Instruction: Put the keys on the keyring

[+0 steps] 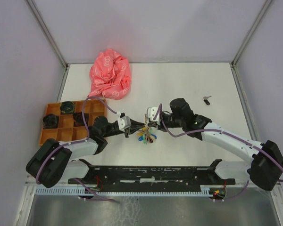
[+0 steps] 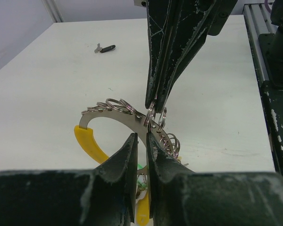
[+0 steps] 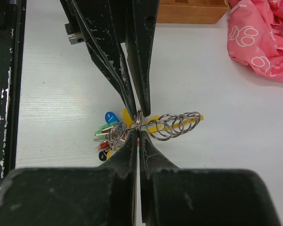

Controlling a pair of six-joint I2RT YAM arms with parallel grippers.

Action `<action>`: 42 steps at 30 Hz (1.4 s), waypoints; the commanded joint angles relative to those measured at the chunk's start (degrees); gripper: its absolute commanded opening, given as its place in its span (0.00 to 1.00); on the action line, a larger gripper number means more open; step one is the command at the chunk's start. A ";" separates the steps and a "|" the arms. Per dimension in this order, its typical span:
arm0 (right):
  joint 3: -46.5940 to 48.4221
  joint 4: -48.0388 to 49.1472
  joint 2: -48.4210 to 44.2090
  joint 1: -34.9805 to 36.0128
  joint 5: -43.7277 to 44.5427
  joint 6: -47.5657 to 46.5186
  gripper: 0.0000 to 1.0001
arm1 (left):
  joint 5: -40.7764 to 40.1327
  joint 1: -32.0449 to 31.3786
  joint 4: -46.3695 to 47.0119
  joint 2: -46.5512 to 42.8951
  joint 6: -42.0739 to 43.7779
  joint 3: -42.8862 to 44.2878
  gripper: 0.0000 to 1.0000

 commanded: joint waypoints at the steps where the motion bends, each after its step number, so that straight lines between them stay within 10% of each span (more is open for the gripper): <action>1: 0.81 4.12 -1.84 0.12 -1.52 0.95 0.01 | -2.07 -0.14 5.79 -2.57 -0.37 -0.26 0.18; 27: 0.79 3.79 -0.21 0.12 -3.02 1.31 0.01 | 3.47 -2.36 9.03 -0.52 -4.14 1.62 0.21; 33: 1.26 1.79 -0.26 0.12 -2.22 -0.12 0.02 | 3.95 -2.36 4.71 -1.24 -2.77 2.52 0.04; 42: -3.31 3.93 -5.71 0.12 7.36 5.31 0.32 | 2.32 -2.33 0.27 -5.64 1.43 1.75 0.03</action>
